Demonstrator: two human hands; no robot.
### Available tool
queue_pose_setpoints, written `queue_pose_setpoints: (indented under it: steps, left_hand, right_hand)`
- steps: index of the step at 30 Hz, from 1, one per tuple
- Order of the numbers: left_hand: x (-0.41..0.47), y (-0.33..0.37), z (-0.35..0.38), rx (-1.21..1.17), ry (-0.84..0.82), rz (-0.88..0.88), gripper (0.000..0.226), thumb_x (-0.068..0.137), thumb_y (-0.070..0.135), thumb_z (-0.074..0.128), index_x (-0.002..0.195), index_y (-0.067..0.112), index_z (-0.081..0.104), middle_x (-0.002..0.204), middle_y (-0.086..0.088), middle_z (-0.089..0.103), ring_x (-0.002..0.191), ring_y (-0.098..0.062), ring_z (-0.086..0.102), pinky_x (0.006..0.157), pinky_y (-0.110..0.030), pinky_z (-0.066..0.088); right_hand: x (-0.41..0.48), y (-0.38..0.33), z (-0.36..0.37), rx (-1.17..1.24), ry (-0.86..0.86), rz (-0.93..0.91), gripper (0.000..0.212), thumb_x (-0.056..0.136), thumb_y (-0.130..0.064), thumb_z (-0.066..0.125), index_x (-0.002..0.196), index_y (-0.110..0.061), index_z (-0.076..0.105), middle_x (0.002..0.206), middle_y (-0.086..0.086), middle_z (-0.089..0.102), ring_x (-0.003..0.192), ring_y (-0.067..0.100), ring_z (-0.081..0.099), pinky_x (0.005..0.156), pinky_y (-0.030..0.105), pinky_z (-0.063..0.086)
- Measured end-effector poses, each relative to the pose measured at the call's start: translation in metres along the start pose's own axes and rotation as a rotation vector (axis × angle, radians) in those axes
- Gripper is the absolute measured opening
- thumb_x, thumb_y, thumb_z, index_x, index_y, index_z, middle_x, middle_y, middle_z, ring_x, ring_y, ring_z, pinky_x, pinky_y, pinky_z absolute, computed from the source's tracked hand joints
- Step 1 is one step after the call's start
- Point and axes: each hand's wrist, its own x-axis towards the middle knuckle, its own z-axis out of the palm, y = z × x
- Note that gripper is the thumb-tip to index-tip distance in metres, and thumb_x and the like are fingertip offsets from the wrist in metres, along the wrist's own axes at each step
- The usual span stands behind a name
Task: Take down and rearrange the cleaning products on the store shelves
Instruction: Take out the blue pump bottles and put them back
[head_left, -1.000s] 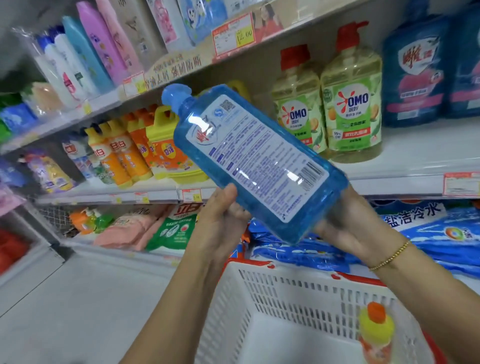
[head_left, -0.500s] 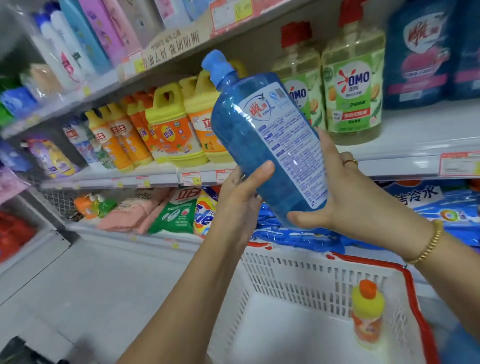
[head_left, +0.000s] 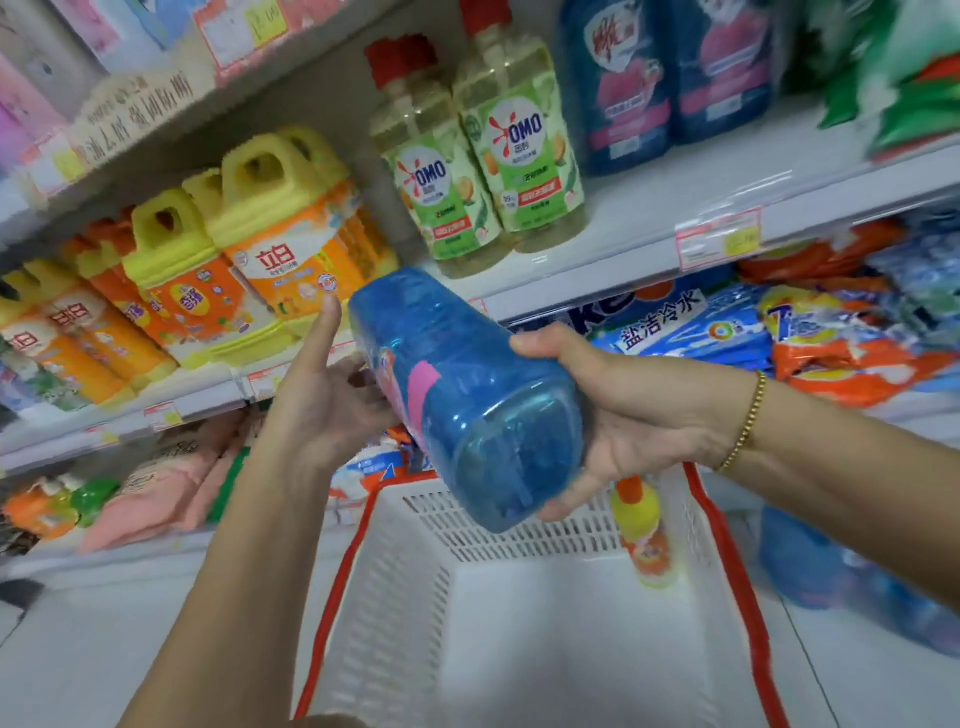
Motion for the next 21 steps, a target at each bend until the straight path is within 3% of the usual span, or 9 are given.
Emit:
queue_pose_setpoints:
  steps: [2, 4, 7, 9, 11, 13, 16, 18, 21]
  left_hand:
    - [-0.002, -0.004, 0.008, -0.046, -0.053, -0.074, 0.111, 0.042, 0.060, 0.087, 0.128, 0.000, 0.053, 0.130, -0.017, 0.060, 0.117, -0.033, 0.060, 0.105, -0.051, 0.042]
    - [-0.003, -0.010, 0.018, -0.076, -0.110, -0.098, 0.119, 0.034, 0.057, 0.090, 0.132, 0.002, 0.050, 0.130, -0.016, 0.060, 0.119, -0.032, 0.059, 0.104, -0.051, 0.043]
    - [-0.002, -0.021, 0.039, -0.009, -0.210, -0.099, 0.111, 0.039, 0.057, 0.089, 0.132, 0.009, 0.054, 0.130, -0.013, 0.061, 0.117, -0.030, 0.061, 0.092, -0.053, 0.051]
    - [-0.002, -0.027, 0.057, 0.079, -0.246, -0.089, 0.114, 0.038, 0.059, 0.090, 0.134, 0.012, 0.052, 0.131, -0.010, 0.061, 0.113, -0.028, 0.063, 0.083, -0.049, 0.056]
    - [-0.004, -0.031, 0.076, 0.195, -0.296, -0.047, 0.112, 0.035, 0.060, 0.090, 0.131, 0.015, 0.056, 0.122, -0.008, 0.065, 0.098, -0.025, 0.069, 0.070, -0.043, 0.058]
    - [-0.008, -0.033, 0.100, 0.315, -0.384, 0.015, 0.097, 0.033, 0.060, 0.089, 0.118, 0.021, 0.065, 0.106, -0.006, 0.070, 0.084, -0.023, 0.071, 0.063, -0.039, 0.058]
    - [-0.018, -0.041, 0.145, 0.459, -0.474, 0.085, 0.070, 0.047, 0.051, 0.081, 0.109, 0.023, 0.065, 0.097, -0.003, 0.072, 0.081, -0.019, 0.069, 0.064, -0.035, 0.058]
    - [-0.023, -0.054, 0.174, 0.529, -0.491, 0.157, 0.067, 0.050, 0.046, 0.071, 0.111, 0.021, 0.061, 0.095, 0.001, 0.072, 0.080, -0.016, 0.068, 0.066, -0.033, 0.057]
    - [-0.039, -0.082, 0.206, 0.604, -0.483, 0.296, 0.078, 0.045, 0.033, 0.083, 0.117, 0.023, 0.056, 0.100, 0.007, 0.072, 0.085, -0.010, 0.070, 0.069, -0.027, 0.057]
  right_hand:
    - [-0.010, 0.003, -0.002, -0.022, -0.016, 0.027, 0.058, 0.064, -0.062, 0.061, 0.110, -0.026, 0.062, 0.108, 0.003, 0.070, 0.092, 0.022, 0.068, 0.075, 0.045, 0.056]
    - [-0.023, 0.006, -0.008, -0.058, 0.009, 0.038, 0.052, 0.066, -0.058, 0.057, 0.108, -0.027, 0.063, 0.109, 0.003, 0.070, 0.094, 0.021, 0.068, 0.078, 0.044, 0.055]
    - [-0.047, 0.011, -0.022, -0.086, 0.061, 0.039, 0.054, 0.067, -0.060, 0.060, 0.109, -0.027, 0.062, 0.117, 0.005, 0.067, 0.101, 0.023, 0.066, 0.082, 0.045, 0.055]
    - [-0.066, 0.017, -0.035, -0.078, 0.045, 0.017, 0.072, 0.056, -0.062, 0.076, 0.115, -0.025, 0.060, 0.122, 0.006, 0.064, 0.103, 0.024, 0.065, 0.083, 0.045, 0.055]
    - [-0.090, 0.028, -0.053, -0.084, 0.019, -0.039, 0.086, 0.047, -0.057, 0.083, 0.122, -0.023, 0.056, 0.121, 0.005, 0.065, 0.103, 0.022, 0.065, 0.086, 0.043, 0.055]
    - [-0.116, 0.042, -0.071, -0.108, -0.024, -0.138, 0.083, 0.054, -0.053, 0.083, 0.125, -0.023, 0.050, 0.117, -0.001, 0.066, 0.102, 0.017, 0.065, 0.086, 0.037, 0.055]
    - [-0.151, 0.060, -0.095, -0.183, -0.024, -0.230, 0.085, 0.068, -0.043, 0.079, 0.139, -0.025, 0.036, 0.137, 0.001, 0.052, 0.124, 0.025, 0.051, 0.098, 0.044, 0.046]
    - [-0.172, 0.069, -0.111, -0.255, -0.007, -0.238, 0.091, 0.072, -0.026, 0.078, 0.146, -0.021, 0.026, 0.148, 0.010, 0.037, 0.135, 0.032, 0.037, 0.106, 0.053, 0.036]
    - [-0.204, 0.062, -0.136, -0.484, 0.170, -0.129, 0.075, 0.077, -0.001, 0.069, 0.142, -0.023, 0.037, 0.140, 0.010, 0.049, 0.127, 0.028, 0.049, 0.102, 0.050, 0.042]
